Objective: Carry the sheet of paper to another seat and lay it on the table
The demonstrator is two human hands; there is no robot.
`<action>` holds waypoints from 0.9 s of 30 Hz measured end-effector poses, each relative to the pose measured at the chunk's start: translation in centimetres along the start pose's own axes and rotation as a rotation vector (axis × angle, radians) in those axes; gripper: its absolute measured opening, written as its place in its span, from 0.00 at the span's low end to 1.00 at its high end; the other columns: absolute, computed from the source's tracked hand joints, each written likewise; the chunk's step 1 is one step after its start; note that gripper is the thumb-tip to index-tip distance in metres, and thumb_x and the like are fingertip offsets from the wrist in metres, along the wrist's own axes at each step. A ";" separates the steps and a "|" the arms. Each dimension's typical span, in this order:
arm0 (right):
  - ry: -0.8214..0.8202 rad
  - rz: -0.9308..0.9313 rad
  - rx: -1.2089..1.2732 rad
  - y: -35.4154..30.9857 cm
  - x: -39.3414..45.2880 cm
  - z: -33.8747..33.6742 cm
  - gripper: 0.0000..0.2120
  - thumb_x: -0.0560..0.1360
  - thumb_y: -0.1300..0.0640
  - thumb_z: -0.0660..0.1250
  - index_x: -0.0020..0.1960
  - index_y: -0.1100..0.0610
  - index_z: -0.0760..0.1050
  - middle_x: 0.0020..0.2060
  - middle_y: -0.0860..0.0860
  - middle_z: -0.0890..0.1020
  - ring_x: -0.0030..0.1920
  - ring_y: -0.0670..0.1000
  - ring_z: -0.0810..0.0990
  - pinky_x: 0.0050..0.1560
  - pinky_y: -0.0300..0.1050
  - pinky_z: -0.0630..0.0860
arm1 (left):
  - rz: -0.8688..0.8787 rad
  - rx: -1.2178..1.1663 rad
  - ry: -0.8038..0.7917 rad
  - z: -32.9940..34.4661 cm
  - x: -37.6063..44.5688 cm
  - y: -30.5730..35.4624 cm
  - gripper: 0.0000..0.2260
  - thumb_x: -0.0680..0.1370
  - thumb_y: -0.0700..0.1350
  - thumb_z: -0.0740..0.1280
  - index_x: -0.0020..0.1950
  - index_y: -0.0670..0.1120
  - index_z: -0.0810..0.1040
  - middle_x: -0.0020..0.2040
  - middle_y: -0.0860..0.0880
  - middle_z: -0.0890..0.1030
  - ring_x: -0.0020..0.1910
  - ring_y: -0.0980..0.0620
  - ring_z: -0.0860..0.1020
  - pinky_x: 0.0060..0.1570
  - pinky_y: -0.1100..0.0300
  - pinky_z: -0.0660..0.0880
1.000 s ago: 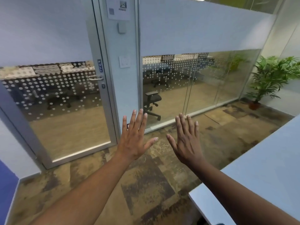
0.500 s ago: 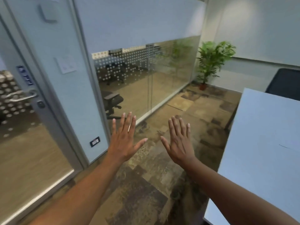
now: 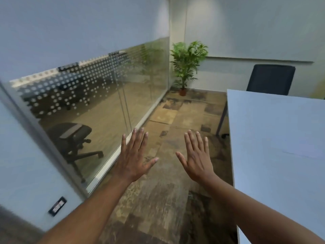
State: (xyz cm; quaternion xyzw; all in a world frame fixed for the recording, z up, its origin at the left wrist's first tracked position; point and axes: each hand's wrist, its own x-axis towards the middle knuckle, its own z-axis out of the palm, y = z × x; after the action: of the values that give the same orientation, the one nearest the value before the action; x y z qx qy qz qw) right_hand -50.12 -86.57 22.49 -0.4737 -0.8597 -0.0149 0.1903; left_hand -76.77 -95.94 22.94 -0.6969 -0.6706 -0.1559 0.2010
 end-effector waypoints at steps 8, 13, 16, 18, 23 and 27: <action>0.083 0.208 -0.044 8.5 8.7 2.4 0.39 0.85 0.32 0.46 0.88 0.54 0.50 0.88 0.53 0.51 0.88 0.57 0.44 0.86 0.65 0.43 | 0.197 -0.090 -0.022 9.2 16.1 1.1 0.47 0.80 0.73 0.57 0.88 0.42 0.54 0.89 0.42 0.54 0.88 0.39 0.52 0.81 0.26 0.53; 0.067 0.389 -0.109 15.1 12.0 4.9 0.40 0.84 0.31 0.42 0.88 0.54 0.50 0.88 0.53 0.51 0.88 0.58 0.45 0.86 0.65 0.42 | 0.326 -0.174 -0.054 16.2 25.2 4.1 0.48 0.80 0.74 0.56 0.89 0.44 0.50 0.90 0.44 0.49 0.89 0.42 0.46 0.84 0.31 0.46; 0.049 0.480 -0.159 19.1 14.0 6.7 0.39 0.85 0.32 0.46 0.88 0.54 0.51 0.88 0.53 0.53 0.88 0.59 0.47 0.86 0.67 0.45 | 0.428 -0.250 -0.066 20.6 30.6 6.3 0.47 0.81 0.75 0.54 0.89 0.43 0.52 0.90 0.44 0.50 0.89 0.42 0.47 0.84 0.31 0.47; 0.010 0.535 -0.205 21.5 15.4 7.5 0.39 0.84 0.33 0.46 0.87 0.55 0.54 0.87 0.54 0.56 0.87 0.61 0.51 0.85 0.68 0.47 | 0.494 -0.273 -0.077 23.3 34.1 7.5 0.47 0.81 0.75 0.53 0.89 0.42 0.53 0.89 0.43 0.51 0.89 0.42 0.48 0.84 0.31 0.48; -0.014 0.723 -0.303 27.1 18.6 6.9 0.40 0.85 0.31 0.43 0.88 0.55 0.52 0.88 0.54 0.53 0.88 0.60 0.48 0.85 0.68 0.46 | 0.684 -0.359 -0.079 28.5 43.7 10.8 0.47 0.82 0.75 0.50 0.88 0.42 0.51 0.89 0.43 0.49 0.88 0.40 0.49 0.84 0.30 0.47; -0.017 0.918 -0.316 30.0 19.3 6.1 0.40 0.84 0.31 0.40 0.88 0.52 0.40 0.87 0.51 0.38 0.87 0.58 0.36 0.85 0.66 0.37 | 0.826 -0.417 -0.113 30.4 50.5 15.7 0.47 0.81 0.74 0.52 0.88 0.41 0.53 0.89 0.41 0.51 0.88 0.37 0.51 0.83 0.28 0.49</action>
State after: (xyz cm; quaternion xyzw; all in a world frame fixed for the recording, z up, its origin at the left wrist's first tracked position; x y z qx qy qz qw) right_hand -36.71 -53.17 18.78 -0.8273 -0.5507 -0.0560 0.0957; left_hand -60.09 -37.35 20.00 -0.9384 -0.3013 -0.1560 0.0652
